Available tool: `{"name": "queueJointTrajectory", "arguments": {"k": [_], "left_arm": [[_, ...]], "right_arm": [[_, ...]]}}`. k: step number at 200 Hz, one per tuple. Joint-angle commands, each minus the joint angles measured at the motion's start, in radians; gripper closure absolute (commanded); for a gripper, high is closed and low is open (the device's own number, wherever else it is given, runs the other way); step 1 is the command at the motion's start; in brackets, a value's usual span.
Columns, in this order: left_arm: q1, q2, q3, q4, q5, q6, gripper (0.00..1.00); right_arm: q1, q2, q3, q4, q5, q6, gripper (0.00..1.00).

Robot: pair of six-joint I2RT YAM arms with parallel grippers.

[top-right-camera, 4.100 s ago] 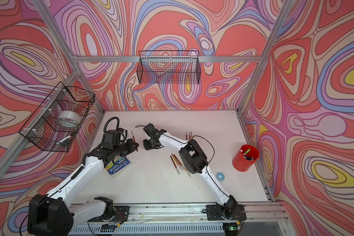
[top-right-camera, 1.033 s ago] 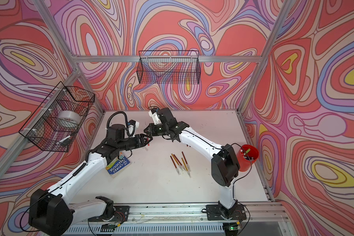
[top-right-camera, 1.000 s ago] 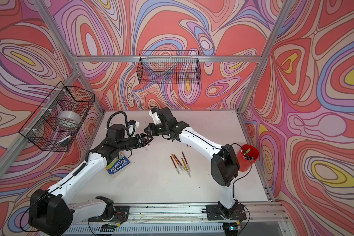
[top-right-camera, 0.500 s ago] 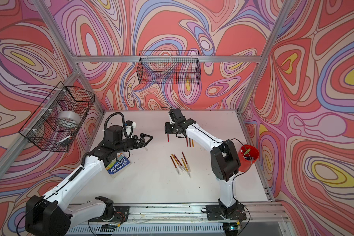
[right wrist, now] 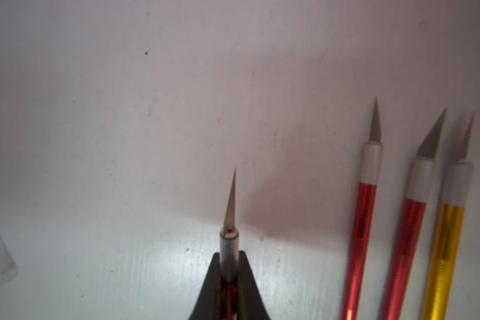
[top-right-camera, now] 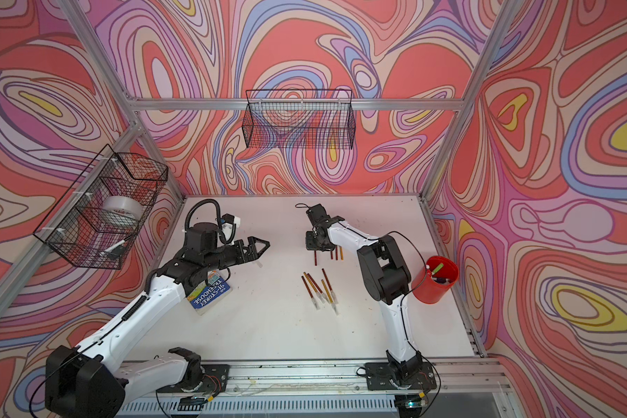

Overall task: Remove protective caps from carving knives
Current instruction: Place the carving knife at the center of the board.

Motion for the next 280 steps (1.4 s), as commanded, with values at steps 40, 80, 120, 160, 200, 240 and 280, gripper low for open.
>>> {"name": "queueJointTrajectory", "arguments": {"k": [40,80,120,160,200,240,280], "left_arm": [[-0.005,0.02,-0.012,-0.018,-0.011,0.015,0.0],[-0.005,0.022,-0.01,-0.018,-0.011,0.018,0.0],[-0.004,0.026,-0.009,-0.018,-0.011,0.016,0.0],[-0.005,0.031,-0.006,-0.015,-0.007,0.012,0.0],[-0.005,0.04,-0.001,-0.014,-0.001,0.008,0.0],[-0.005,0.045,0.001,-0.012,0.003,0.007,0.0],[-0.005,0.042,0.0,-0.016,-0.005,0.009,0.0]], "right_arm": [[-0.036,0.109,0.112,-0.062,0.038,-0.035,1.0],[-0.057,0.149,0.157,-0.082,0.054,-0.039,1.0],[-0.076,0.167,0.178,-0.094,0.062,-0.04,0.91],[-0.085,0.176,0.185,-0.099,0.058,-0.039,0.8],[-0.088,0.177,0.174,-0.094,0.049,-0.037,0.76],[-0.089,0.171,0.162,-0.086,0.038,-0.034,0.75],[-0.09,0.131,0.152,-0.082,0.02,-0.031,0.75]]}}
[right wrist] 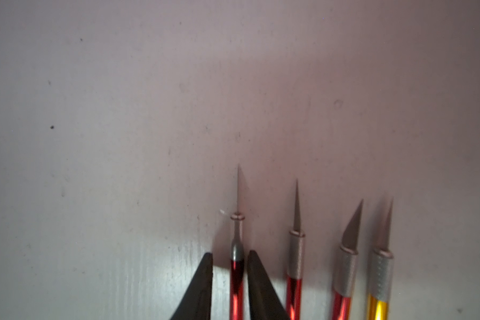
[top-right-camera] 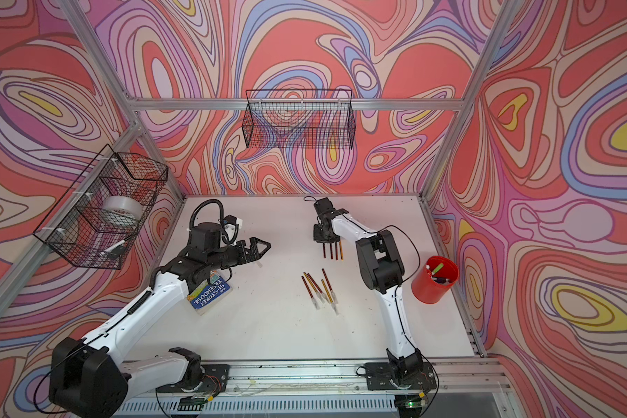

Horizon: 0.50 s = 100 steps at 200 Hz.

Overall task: Remove protective caps from carving knives
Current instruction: Place the carving knife at the center of the board.

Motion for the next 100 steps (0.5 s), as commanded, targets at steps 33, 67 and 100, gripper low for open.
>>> {"name": "queueJointTrajectory", "arguments": {"k": [33,67,100], "left_arm": [[-0.004,-0.005,-0.001,-0.018,-0.01,0.008,0.0],[-0.004,-0.02,0.003,-0.029,-0.029,0.007,0.0],[-0.002,-0.032,0.013,-0.044,-0.049,0.008,0.0]], "right_arm": [[-0.01,-0.089,-0.069,-0.001,-0.022,0.007,0.73],[-0.008,-0.195,-0.15,0.028,-0.041,0.012,0.73],[0.007,-0.323,-0.279,0.074,-0.078,0.015,0.73]]}}
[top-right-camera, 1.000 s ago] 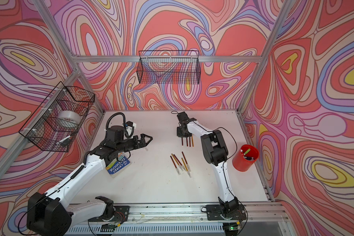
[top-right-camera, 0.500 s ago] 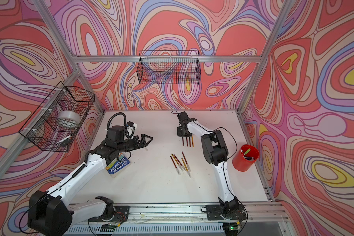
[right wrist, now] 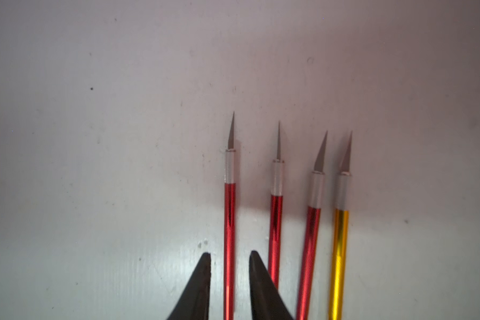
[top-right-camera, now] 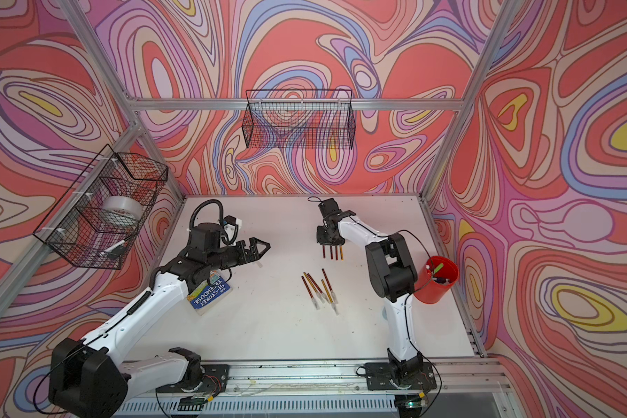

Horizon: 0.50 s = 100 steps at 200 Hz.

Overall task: Remove protective caps from carving knives
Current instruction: Place the carving knife at the center of the board, then pick up the carving knife from the center of the board.

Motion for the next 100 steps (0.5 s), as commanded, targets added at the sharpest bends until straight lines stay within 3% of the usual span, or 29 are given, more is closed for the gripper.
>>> {"name": "queueJointTrajectory", "arguments": {"k": [1,29,60,100], "left_arm": [[-0.003,-0.027,0.014,-0.027,-0.029,0.008,0.0],[0.006,-0.022,0.02,-0.027,-0.057,-0.004,0.0],[0.035,0.001,0.026,-0.027,-0.068,-0.043,0.0],[0.055,0.022,0.023,-0.018,-0.069,-0.076,0.0]], "right_arm": [[0.011,-0.109,-0.074,0.041,-0.034,0.008,0.73],[0.05,-0.224,-0.203,0.056,-0.054,-0.01,0.75],[0.127,-0.315,-0.321,0.033,-0.034,-0.026,0.86],[0.252,-0.396,-0.424,0.013,-0.018,-0.011,0.85]]}}
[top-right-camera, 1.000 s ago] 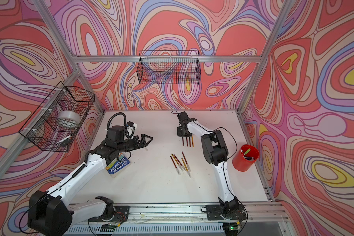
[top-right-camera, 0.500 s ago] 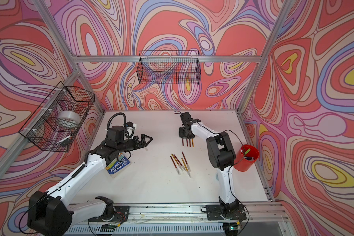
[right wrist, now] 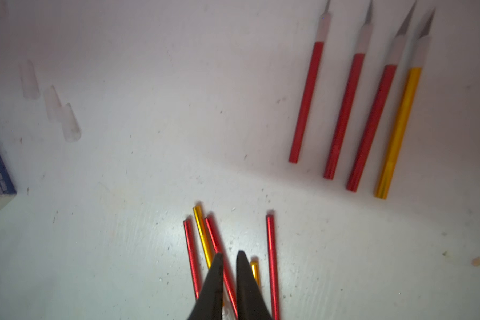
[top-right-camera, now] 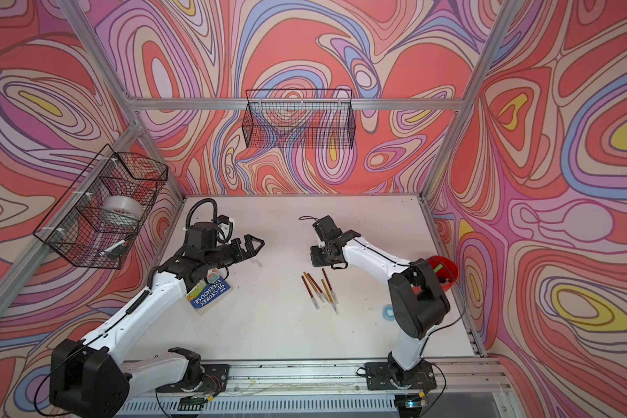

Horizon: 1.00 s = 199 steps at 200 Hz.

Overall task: Remove protective caps from carving knives
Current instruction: Pick up the carving knife from the center of the board.

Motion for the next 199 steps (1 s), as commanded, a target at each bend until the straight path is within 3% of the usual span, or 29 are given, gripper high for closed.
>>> {"name": "queueJointTrajectory", "arguments": {"k": [1,64,199], "left_arm": [[0.01,0.014,0.022,-0.005,-0.014,-0.032,0.0],[0.016,0.009,0.026,-0.013,-0.036,-0.037,0.0],[0.032,0.014,0.027,-0.044,-0.034,-0.031,0.0]], "right_arm": [[0.06,-0.034,-0.045,-0.018,0.012,0.004,0.85],[0.16,0.005,-0.099,-0.007,0.013,0.014,0.83],[0.17,0.177,-0.057,0.015,0.018,-0.015,0.83]]}}
